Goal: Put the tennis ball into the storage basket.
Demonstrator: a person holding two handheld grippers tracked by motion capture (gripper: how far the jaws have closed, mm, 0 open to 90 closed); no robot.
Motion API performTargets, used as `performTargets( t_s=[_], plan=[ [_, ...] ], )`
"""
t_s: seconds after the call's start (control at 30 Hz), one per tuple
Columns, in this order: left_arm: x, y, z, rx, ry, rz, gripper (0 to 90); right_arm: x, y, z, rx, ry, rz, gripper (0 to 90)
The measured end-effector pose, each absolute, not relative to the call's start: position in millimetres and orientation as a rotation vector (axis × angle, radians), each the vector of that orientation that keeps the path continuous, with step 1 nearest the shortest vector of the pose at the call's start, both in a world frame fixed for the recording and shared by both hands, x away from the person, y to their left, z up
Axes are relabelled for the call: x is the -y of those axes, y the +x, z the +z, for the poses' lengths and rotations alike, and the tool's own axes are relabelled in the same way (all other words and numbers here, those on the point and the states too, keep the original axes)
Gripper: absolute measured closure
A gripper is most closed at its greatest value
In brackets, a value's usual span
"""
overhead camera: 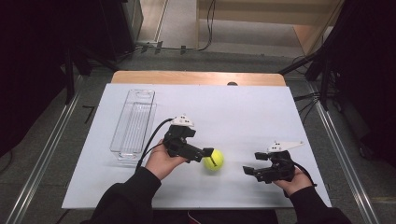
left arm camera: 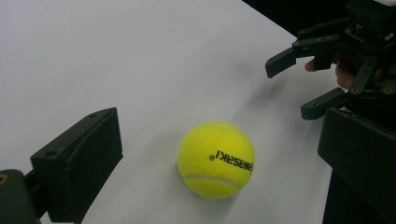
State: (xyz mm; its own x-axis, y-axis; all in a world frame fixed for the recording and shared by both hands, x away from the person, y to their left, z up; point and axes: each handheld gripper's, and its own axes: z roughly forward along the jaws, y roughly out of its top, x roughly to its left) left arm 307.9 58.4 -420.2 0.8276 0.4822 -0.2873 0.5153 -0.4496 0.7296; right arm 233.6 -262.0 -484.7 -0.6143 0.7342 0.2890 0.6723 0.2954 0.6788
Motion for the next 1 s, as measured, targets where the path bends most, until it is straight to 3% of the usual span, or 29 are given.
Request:
performTargets(
  t_s=[1.0],
  plan=[
    [-15, 315, -434, -0.697, 2.177, -0.052, 1.2, 261, 234, -486, -2.482, 1.335, 1.216, 16.9]
  ],
)
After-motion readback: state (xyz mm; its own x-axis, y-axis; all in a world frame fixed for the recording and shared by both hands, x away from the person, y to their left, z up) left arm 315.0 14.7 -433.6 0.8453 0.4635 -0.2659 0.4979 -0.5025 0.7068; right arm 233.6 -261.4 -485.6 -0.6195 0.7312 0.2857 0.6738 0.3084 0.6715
